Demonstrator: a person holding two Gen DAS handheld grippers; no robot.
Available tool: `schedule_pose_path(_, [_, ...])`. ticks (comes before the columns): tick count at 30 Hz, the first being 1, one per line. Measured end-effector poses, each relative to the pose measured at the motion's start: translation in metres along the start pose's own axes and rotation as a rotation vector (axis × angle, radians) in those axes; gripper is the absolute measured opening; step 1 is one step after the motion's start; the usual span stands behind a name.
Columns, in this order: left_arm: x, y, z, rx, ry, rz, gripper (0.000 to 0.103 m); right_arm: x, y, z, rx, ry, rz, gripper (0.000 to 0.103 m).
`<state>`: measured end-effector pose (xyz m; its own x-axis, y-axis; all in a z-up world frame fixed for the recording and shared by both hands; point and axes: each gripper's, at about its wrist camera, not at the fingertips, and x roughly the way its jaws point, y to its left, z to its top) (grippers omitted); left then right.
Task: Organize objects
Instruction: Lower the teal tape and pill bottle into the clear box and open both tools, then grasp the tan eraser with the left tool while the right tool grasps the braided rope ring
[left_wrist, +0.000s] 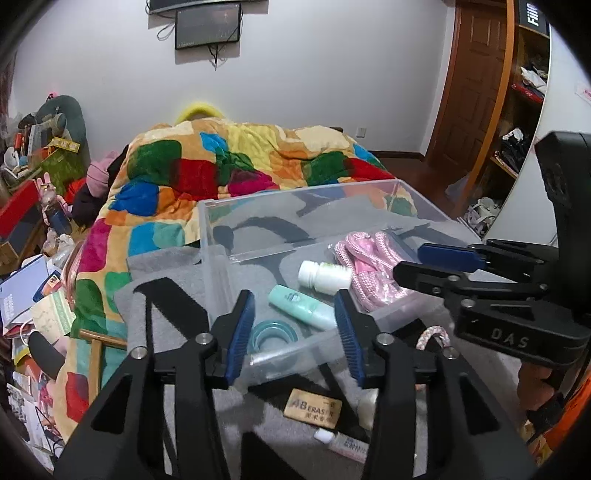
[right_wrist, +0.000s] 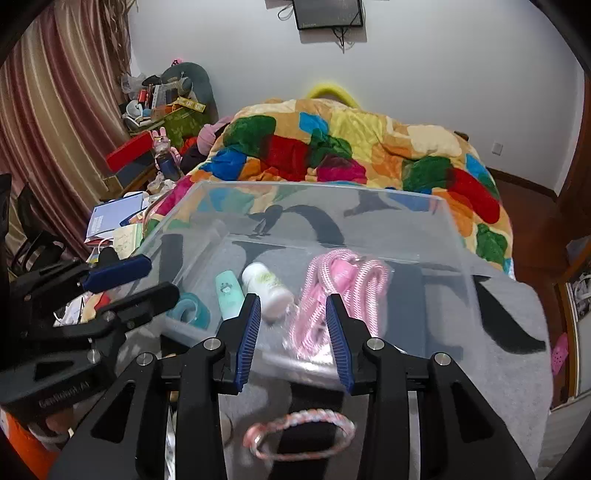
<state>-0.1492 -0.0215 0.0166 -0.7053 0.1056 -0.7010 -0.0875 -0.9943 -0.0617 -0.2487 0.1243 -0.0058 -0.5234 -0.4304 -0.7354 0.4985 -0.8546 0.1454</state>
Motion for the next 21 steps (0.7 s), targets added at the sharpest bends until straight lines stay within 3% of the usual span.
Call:
schedule_pose_path(10, [-0.03,0.003,-0.019,0.001,-0.029,0.001,0.061,-0.045,-0.001,-0.026,-0.032,-0.066,-0.013,0.046])
schedule_pose_path(21, [-0.012,0.009,-0.061,0.015,0.105,-0.014,0.068,-0.051,-0.006,-0.066,-0.07,-0.025,-0.032,0.069])
